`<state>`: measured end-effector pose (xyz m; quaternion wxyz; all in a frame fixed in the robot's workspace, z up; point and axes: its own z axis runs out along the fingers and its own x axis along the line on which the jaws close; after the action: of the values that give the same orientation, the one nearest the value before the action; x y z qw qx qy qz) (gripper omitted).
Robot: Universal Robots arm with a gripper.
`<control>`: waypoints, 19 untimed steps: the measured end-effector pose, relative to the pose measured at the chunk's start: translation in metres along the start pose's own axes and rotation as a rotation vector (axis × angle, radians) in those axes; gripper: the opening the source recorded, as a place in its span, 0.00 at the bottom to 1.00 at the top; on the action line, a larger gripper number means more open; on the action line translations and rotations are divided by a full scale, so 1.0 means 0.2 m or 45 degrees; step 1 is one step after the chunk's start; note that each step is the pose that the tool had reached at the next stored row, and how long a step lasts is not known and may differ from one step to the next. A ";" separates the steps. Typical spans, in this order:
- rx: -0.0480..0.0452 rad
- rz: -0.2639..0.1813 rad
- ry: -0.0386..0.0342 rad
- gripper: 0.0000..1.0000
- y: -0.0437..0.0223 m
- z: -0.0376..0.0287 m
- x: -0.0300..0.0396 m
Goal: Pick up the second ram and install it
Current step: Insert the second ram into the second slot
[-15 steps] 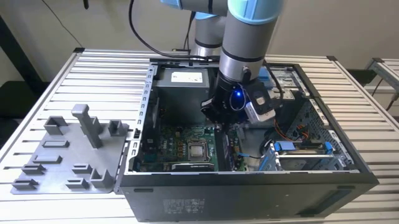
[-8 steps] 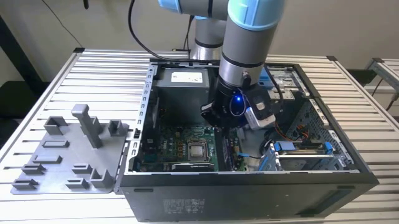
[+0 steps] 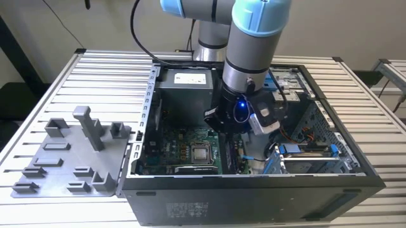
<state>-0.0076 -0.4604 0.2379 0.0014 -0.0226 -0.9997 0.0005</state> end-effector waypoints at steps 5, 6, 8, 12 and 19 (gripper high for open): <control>0.000 0.000 0.0005 0.14 -0.003 0.022 0.000; 0.000 0.000 0.0005 0.14 -0.003 0.026 0.000; 0.000 0.000 0.0006 0.14 -0.003 0.028 0.000; 0.000 0.000 0.0004 0.14 -0.003 0.034 0.001; 0.000 0.000 0.0005 0.14 -0.003 0.058 0.006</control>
<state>-0.0088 -0.4609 0.2262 0.0016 -0.0228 -0.9997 0.0005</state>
